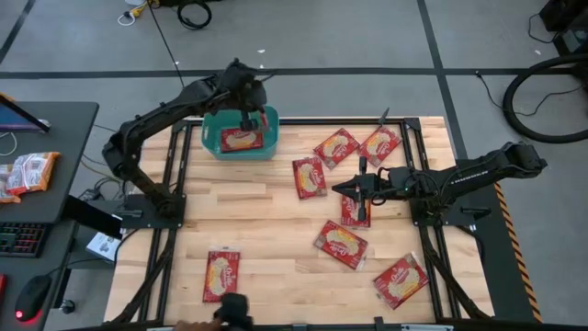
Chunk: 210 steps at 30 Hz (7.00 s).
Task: Sort popcorn bags into baskets
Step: Put the popcorn bag into the blue bin
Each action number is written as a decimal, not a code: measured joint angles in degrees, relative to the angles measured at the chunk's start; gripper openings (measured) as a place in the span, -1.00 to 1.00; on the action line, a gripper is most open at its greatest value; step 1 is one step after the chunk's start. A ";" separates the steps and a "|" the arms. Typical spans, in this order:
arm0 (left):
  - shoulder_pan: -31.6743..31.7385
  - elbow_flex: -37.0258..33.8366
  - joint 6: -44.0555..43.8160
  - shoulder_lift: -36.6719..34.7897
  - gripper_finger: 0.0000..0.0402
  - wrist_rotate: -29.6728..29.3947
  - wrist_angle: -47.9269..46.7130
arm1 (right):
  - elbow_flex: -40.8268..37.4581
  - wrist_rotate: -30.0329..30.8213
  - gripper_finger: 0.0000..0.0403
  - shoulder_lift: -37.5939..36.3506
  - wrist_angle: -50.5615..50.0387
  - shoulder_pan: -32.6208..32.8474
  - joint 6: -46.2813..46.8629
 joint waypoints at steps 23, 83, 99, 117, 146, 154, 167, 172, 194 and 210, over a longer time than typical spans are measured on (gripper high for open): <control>5.98 0.02 4.54 10.84 -0.88 -7.70 -17.45 | -0.02 -0.76 -0.88 0.00 -1.79 0.15 1.77; -27.35 -19.03 -19.27 3.08 -0.23 5.47 13.93 | 7.83 7.60 -0.88 1.78 -20.90 -0.77 10.08; -29.64 -35.69 -23.84 -7.35 -0.23 6.42 32.30 | 13.34 4.60 -0.88 13.71 -23.23 -3.19 10.58; -34.36 -47.45 -35.12 -20.61 -0.23 3.31 34.07 | 29.40 12.16 -0.53 28.82 -43.50 -4.42 9.01; -37.63 -45.27 -47.78 -28.41 -0.23 -1.64 15.77 | 36.54 7.70 -0.20 54.46 -31.06 -5.21 -13.69; -37.63 -45.34 -48.84 -29.05 -0.23 -2.35 16.83 | 36.63 7.31 -0.62 55.17 -31.41 -5.16 -14.90; -41.32 -47.71 -46.07 -30.68 -0.23 -4.63 31.00 | 36.35 8.63 -0.97 50.26 -34.19 -4.62 -16.07; -42.92 -53.78 -45.85 -34.49 -0.23 -9.72 36.29 | 36.35 8.27 -0.98 42.15 -35.64 -4.52 -16.04; -47.68 -69.48 -33.13 -50.57 -0.23 -7.26 65.49 | 68.89 0.82 -0.99 47.24 -50.25 -5.83 -16.24; -53.50 -71.39 -35.67 -54.21 -0.23 -14.09 59.78 | 97.15 -13.86 -0.99 64.48 -50.17 -13.74 -23.91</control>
